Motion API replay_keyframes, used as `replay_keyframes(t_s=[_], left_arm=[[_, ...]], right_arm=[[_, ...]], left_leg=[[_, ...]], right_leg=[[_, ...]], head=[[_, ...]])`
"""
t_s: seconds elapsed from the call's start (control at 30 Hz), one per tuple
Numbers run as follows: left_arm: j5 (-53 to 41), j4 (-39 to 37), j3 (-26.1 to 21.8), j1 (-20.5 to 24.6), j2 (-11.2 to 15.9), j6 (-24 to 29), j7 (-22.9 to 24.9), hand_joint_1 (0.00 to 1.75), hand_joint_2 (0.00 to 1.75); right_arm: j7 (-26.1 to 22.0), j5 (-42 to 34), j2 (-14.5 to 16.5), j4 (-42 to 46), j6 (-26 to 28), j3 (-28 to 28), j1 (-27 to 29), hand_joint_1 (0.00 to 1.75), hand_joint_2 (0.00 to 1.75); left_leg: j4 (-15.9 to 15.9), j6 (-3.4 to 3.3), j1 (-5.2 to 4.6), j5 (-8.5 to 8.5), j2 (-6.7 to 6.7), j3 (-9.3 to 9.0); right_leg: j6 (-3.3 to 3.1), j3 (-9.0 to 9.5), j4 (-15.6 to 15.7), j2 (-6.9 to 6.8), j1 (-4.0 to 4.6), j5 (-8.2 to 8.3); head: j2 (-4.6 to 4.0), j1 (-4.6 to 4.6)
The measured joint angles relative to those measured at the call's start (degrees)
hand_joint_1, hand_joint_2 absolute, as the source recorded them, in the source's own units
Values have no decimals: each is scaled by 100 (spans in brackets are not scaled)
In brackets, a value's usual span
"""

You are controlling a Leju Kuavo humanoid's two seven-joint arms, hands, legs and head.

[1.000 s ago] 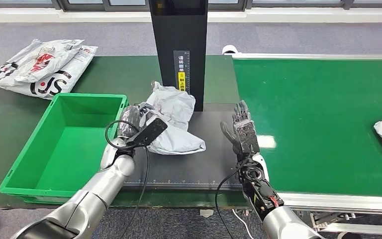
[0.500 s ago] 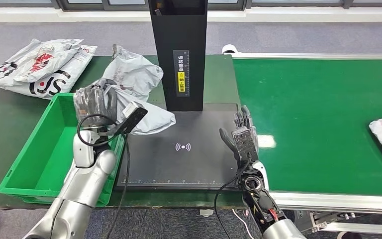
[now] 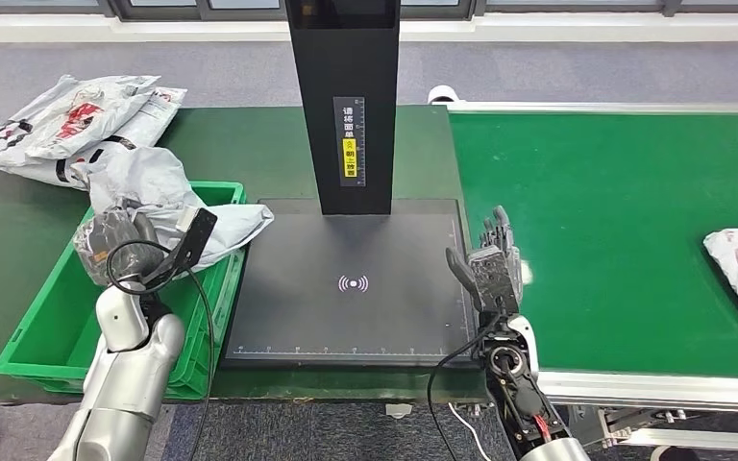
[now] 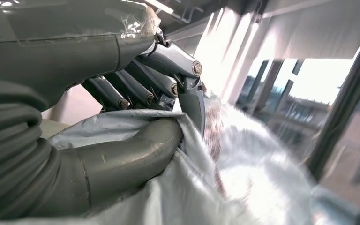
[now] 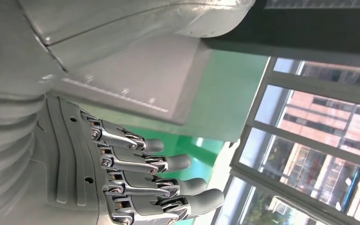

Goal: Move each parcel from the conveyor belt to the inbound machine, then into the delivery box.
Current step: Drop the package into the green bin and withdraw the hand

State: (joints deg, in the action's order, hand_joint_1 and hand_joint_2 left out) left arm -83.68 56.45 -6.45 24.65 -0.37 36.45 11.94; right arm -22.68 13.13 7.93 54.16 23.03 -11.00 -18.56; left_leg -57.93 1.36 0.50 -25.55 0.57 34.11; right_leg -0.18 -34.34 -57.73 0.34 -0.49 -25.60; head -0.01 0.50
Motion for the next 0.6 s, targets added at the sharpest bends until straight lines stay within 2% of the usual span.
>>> replay_keyframes(t_s=[0.13,0.17,0.27,0.3,0.47,0.53,0.6], left_arm=[[-84,-122,-88,-197,20,-176,-3,175,175],[-85,-168,-93,-189,19,-268,-20,140,175],[-25,-410,-99,-63,15,-597,-34,10,175],[-25,-525,-106,-1,20,-666,29,0,175],[-189,-1169,-141,314,155,-810,388,0,175],[-39,-1325,-170,398,213,-614,246,0,175],[394,-1378,-227,454,261,-276,-127,0,175]], right_arm=[[27,54,-17,285,-62,261,314,0,175],[38,85,-17,344,-89,313,369,0,175],[96,257,-5,511,-175,422,502,0,175],[120,318,0,550,-197,440,532,0,175],[165,427,36,588,-244,460,567,0,175],[173,407,38,592,-249,461,581,0,175],[202,404,38,619,-269,461,630,0,175]], left_leg=[[0,0,0,-1,8,12],[0,0,0,-1,9,13],[2,-2,-3,-2,10,8],[3,-3,-3,-2,10,6],[5,6,-3,5,4,-6],[5,8,-1,7,-3,-8],[5,9,1,8,-10,-10]], right_leg=[[-1,-9,0,-4,-2,-2],[-1,-9,0,-6,-4,-2],[0,-3,0,-8,-10,-2],[0,-1,0,-8,-10,-2],[-8,4,0,-3,-4,4],[-12,4,-1,3,-2,7],[-15,2,-2,8,1,10]], head=[[-1,-2],[-1,-2],[0,-2],[1,-2],[0,-2],[0,-2],[0,-2]])
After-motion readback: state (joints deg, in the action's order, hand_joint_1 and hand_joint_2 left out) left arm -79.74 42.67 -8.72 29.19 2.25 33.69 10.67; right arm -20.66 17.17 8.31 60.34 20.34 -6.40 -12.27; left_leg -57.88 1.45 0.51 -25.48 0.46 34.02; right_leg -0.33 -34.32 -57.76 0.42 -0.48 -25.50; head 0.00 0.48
